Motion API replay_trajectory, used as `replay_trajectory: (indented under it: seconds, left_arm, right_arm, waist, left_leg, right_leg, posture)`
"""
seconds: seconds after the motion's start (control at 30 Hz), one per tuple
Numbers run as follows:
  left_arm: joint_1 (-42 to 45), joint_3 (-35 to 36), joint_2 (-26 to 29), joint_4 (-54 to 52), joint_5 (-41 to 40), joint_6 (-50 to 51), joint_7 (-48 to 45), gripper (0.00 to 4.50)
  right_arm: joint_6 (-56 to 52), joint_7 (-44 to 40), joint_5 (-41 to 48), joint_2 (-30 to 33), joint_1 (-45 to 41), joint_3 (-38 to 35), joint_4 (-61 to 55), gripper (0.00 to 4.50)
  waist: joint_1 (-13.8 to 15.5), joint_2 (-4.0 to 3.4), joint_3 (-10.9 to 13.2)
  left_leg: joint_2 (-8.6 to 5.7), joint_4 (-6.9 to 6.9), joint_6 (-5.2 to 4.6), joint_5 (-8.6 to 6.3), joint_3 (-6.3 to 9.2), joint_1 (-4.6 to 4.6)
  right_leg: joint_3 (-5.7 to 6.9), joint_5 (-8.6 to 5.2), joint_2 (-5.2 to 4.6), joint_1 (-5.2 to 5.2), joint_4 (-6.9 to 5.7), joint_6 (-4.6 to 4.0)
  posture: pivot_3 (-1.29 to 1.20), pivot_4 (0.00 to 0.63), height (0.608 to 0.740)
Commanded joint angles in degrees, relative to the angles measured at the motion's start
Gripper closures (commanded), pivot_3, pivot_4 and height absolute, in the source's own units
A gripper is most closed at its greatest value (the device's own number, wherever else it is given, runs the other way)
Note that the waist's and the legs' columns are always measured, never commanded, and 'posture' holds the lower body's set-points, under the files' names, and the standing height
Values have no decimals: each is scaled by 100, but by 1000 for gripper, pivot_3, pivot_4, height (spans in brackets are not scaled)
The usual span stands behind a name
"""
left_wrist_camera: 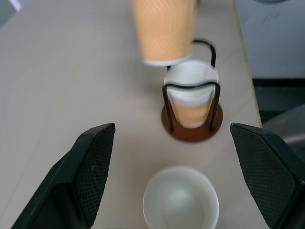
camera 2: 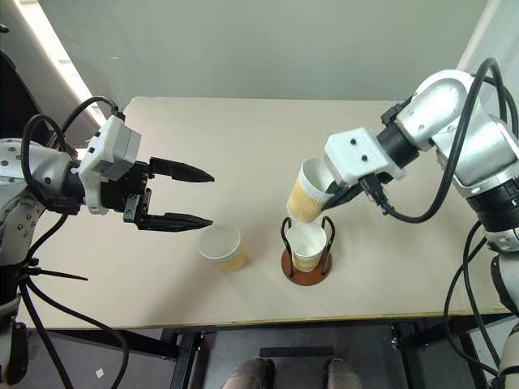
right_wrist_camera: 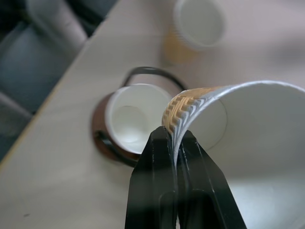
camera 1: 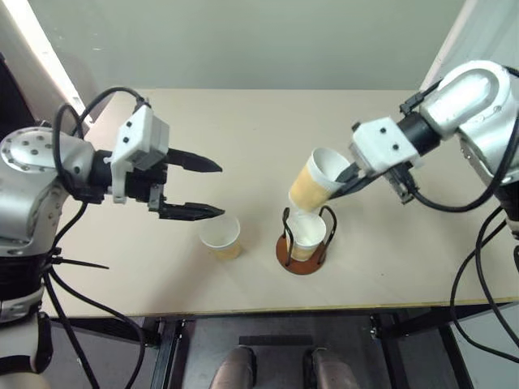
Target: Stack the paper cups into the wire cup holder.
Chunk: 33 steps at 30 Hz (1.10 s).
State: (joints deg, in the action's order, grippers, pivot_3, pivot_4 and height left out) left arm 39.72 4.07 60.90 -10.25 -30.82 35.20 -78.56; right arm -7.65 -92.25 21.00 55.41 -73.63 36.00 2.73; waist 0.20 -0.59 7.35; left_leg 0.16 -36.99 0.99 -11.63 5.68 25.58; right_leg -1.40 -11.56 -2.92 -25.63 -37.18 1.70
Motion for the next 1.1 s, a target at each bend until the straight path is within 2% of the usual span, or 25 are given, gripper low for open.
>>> replay_trajectory:
  seconds: [0.03,0.2,0.53,0.67,0.87,1.0,1.1]
  left_arm:
    - [-77,31,51,-22,69,-151,13,349]
    - [-215,46,78,-131,95,-139,100,349]
    - [-429,67,224,-189,200,-179,208,349]
    - [-445,69,249,-181,224,-200,202,349]
    - [-242,-40,301,193,459,-434,94,349]
    - [242,-377,259,793,859,-807,-85,349]
    - [798,-863,112,1344,1217,-1160,-438,349]
  right_arm:
    - [12,-25,16,47,-58,58,-224,4475]
    - [147,-25,-187,-26,-12,197,-248,4475]
    - [607,-25,-750,-283,55,266,-157,4475]
    - [715,-25,-807,-298,-20,325,-76,3532]
    - [642,-25,-312,-19,-69,453,-375,1466]
    - [240,-16,-352,-294,-7,-53,-167,58]
    - [-591,511,-245,-653,144,-630,119,24]
  waist:
    - [-5,0,0]
    - [-7,1,-1]
    - [-8,4,-3]
    - [-7,4,-3]
    - [-7,4,-3]
    - [-8,5,-3]
    - [1,7,-4]
  left_leg:
    - [0,2,-3,5,0,-10]
    - [-2,2,-6,34,0,-14]
    - [-1,9,-7,28,-2,-12]
    - [-2,11,-6,26,-2,-9]
    - [-2,15,-5,25,-2,-10]
    - [-1,16,-4,26,-2,-13]
    - [-2,14,-4,29,-1,-11]
  right_leg:
    - [-1,2,0,6,-4,-4]
    - [-2,19,0,7,-7,-33]
    - [-1,20,1,1,-6,-35]
    - [-1,20,0,1,-3,-36]
    - [-1,20,1,1,0,-36]
    - [-2,20,1,2,-1,-36]
    - [-3,21,1,0,-1,-37]
  posture:
    - [0,150,740]
    - [0,150,740]
    - [0,150,740]
    - [0,150,740]
    - [0,150,740]
    - [0,150,740]
    - [0,150,740]
